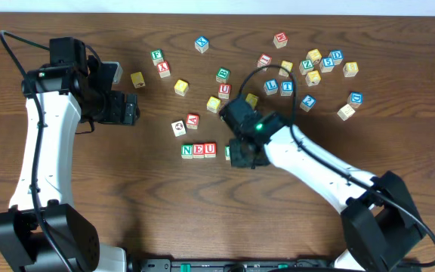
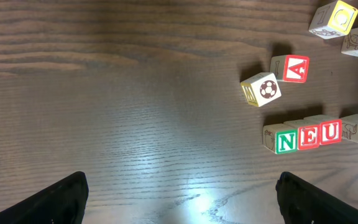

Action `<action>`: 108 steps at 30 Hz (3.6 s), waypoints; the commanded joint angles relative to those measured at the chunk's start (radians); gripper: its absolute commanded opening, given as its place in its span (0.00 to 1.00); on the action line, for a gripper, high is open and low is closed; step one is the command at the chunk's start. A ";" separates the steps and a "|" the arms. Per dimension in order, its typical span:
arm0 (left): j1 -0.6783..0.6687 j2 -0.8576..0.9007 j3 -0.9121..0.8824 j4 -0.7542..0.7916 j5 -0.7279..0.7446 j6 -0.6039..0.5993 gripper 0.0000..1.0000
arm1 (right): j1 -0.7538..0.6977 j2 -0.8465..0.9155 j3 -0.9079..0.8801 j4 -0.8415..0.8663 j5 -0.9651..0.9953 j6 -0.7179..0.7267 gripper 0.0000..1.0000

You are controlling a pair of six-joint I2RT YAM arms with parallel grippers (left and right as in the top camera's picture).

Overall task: Spell out NEURIPS
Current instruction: 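Carry the I block toward the right end of the NEUR row, then lower the I block onto the table right of the R block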

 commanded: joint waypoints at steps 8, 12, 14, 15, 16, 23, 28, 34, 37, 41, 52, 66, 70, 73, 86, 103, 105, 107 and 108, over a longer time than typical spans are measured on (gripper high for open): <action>0.000 -0.014 0.021 -0.005 0.011 0.013 0.95 | -0.011 -0.009 -0.020 0.024 0.074 0.058 0.01; 0.000 -0.014 0.021 -0.005 0.011 0.013 0.95 | -0.015 -0.009 -0.021 0.024 0.114 0.069 0.01; 0.000 -0.014 0.021 -0.005 0.011 0.013 0.95 | -0.014 -0.009 -0.024 0.032 0.117 0.069 0.01; 0.000 -0.014 0.021 -0.005 0.011 0.013 0.95 | -0.014 -0.009 -0.027 0.042 0.117 0.071 0.01; 0.000 -0.014 0.021 -0.005 0.011 0.013 0.95 | -0.014 -0.009 -0.032 0.051 0.117 0.075 0.01; 0.000 -0.014 0.021 -0.005 0.011 0.013 0.95 | -0.012 -0.009 -0.090 0.143 0.117 0.104 0.01; 0.000 -0.014 0.021 -0.005 0.011 0.013 0.95 | -0.013 -0.009 -0.119 0.173 0.117 0.111 0.01; 0.000 -0.014 0.021 -0.005 0.011 0.013 0.95 | -0.004 -0.009 -0.119 0.188 0.117 0.110 0.01; 0.000 -0.014 0.021 -0.005 0.011 0.013 0.95 | 0.012 -0.009 -0.119 0.202 0.117 0.110 0.01; 0.000 -0.014 0.021 -0.005 0.011 0.013 0.95 | 0.021 -0.008 -0.119 0.214 0.117 0.110 0.01; 0.000 -0.014 0.021 -0.005 0.011 0.013 0.95 | 0.021 0.021 -0.120 0.227 0.125 0.114 0.01; 0.000 -0.014 0.021 -0.005 0.011 0.013 0.95 | 0.021 0.053 -0.126 0.256 0.126 0.114 0.01; 0.000 -0.014 0.021 -0.005 0.011 0.013 0.95 | 0.021 0.054 -0.126 0.267 0.122 0.114 0.01; 0.000 -0.014 0.021 -0.005 0.011 0.013 0.95 | 0.021 0.055 -0.126 0.275 0.121 0.114 0.01; 0.000 -0.014 0.021 -0.005 0.011 0.013 0.95 | 0.021 0.055 -0.126 0.304 0.098 0.113 0.01; 0.000 -0.014 0.021 -0.005 0.011 0.013 0.95 | 0.021 0.060 -0.126 0.324 0.075 0.130 0.01; 0.000 -0.014 0.021 -0.005 0.011 0.013 0.95 | 0.022 0.061 -0.126 0.322 0.075 0.145 0.01; 0.000 -0.014 0.021 -0.005 0.011 0.013 0.95 | 0.025 0.061 -0.126 0.319 0.076 0.159 0.01; 0.000 -0.014 0.021 -0.005 0.011 0.013 0.95 | 0.027 0.061 -0.126 0.318 0.076 0.159 0.01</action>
